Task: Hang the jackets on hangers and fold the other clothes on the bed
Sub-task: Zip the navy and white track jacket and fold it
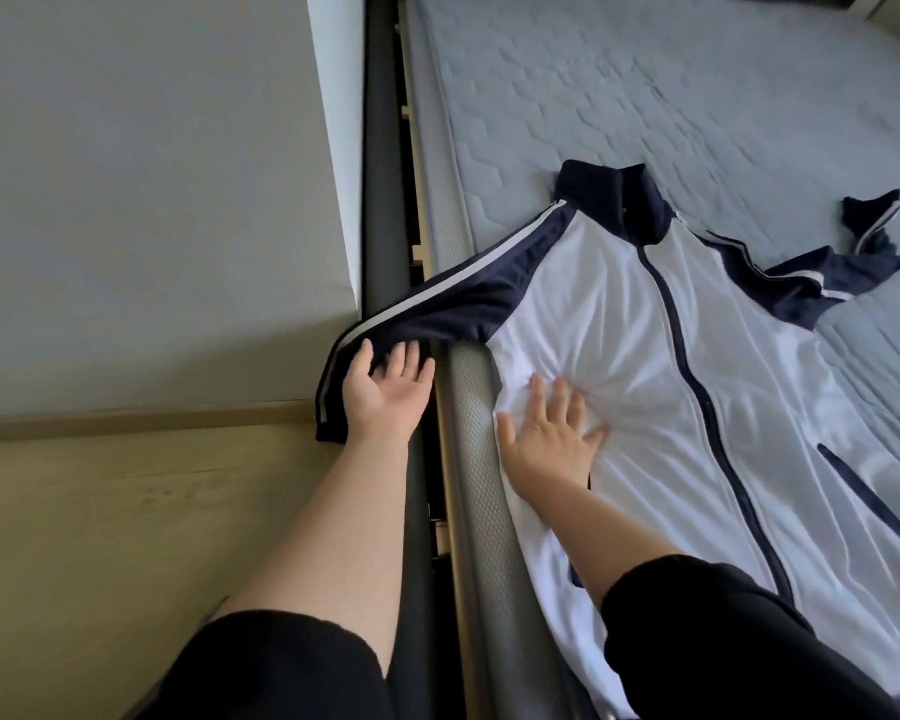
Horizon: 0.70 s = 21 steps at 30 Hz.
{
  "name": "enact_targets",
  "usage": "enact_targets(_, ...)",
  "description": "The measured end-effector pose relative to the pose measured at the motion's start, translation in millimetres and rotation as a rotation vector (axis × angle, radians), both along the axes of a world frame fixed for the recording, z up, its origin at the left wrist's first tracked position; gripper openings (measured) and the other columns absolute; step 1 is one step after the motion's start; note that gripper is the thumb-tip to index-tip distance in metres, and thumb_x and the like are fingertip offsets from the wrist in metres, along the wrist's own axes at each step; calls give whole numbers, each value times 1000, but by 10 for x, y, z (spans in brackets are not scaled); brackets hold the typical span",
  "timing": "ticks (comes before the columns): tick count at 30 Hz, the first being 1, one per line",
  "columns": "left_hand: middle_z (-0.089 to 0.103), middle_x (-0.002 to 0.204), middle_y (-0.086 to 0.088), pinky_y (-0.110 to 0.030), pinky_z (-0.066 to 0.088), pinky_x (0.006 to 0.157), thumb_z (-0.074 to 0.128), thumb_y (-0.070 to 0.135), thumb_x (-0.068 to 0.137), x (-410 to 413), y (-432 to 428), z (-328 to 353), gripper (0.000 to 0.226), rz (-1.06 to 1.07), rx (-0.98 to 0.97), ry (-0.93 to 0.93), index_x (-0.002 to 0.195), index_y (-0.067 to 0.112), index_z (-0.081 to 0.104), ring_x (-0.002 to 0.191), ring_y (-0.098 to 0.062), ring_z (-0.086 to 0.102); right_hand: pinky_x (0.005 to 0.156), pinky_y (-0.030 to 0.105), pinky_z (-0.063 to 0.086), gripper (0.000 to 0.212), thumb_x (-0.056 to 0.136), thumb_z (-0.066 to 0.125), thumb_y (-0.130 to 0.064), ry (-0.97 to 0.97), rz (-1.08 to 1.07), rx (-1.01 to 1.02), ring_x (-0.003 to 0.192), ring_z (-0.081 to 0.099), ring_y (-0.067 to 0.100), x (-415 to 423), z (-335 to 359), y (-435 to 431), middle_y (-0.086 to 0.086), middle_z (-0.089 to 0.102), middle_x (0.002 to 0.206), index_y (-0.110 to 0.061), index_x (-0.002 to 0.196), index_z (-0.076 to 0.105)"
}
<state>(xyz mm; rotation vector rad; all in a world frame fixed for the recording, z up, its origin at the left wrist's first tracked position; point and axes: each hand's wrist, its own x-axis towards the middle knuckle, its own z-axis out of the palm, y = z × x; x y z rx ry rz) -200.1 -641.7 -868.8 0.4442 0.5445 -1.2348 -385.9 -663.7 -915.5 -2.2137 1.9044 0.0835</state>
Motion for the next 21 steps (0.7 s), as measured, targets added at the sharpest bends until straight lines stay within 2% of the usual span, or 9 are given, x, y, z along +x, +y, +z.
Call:
enact_targets(3,64,108,-1,-41,34,106,62,25,90,61,-41,74,21,113,1,14,106,13,55,112,-17,56,111,64,6,74,89,9,-63,9,9,-1,147,-3,27,-1,11,5,5,-4,161,-27,152,-6)
enact_targets(5,67,95,-3,-39,41,100,65,25,88,120,-51,153,16,182,-2,1,98,13,60,98,-19,62,111,64,5,74,90,10,-63,4,12,3,147,-5,27,-3,22,11,5,-5,161,-27,152,-6)
enact_targets(9,69,114,-11,-43,46,99,60,27,91,344,-4,273,30,237,4,-69,117,12,65,108,-29,63,111,64,3,74,91,12,-62,1,21,55,147,-9,26,-8,44,-24,6,-8,161,-26,152,-7)
enact_targets(12,67,113,-9,-36,50,84,46,24,96,492,51,351,26,296,87,-98,111,13,64,110,-27,61,111,64,0,74,92,13,-63,-15,25,108,147,-11,26,-14,66,-53,5,-11,161,-27,152,-9)
enact_targets(14,63,118,-7,-31,48,77,37,17,98,536,83,408,27,309,158,-96,109,13,61,112,-26,58,110,64,-2,73,92,14,-63,-26,24,135,147,-12,26,-16,77,-74,4,-13,160,-28,152,-9)
enact_targets(16,58,122,-7,-31,45,83,29,16,98,530,97,468,31,309,221,-122,114,13,55,114,-29,55,110,64,-3,73,92,14,-64,-28,21,162,147,-13,26,-17,82,-97,3,-15,160,-29,152,-10)
enact_targets(18,57,125,-7,-31,47,87,33,16,97,493,98,556,33,330,326,-187,124,12,51,109,-29,57,111,64,-4,75,91,14,-65,-21,27,205,147,-14,26,-26,83,-122,3,-17,160,-29,151,-12)
enact_targets(19,57,128,-7,-31,48,87,37,18,97,480,89,610,34,340,399,-263,128,12,49,107,-27,57,111,64,-4,76,91,16,-66,-21,36,229,146,-15,27,-37,94,-141,3,-19,159,-29,151,-12)
enact_targets(21,51,136,-10,-34,47,94,42,26,99,448,38,723,41,287,541,-512,135,7,44,116,-26,54,111,62,-5,78,90,21,-67,-50,58,279,147,-15,26,-78,143,-189,1,-19,159,-30,151,-11)
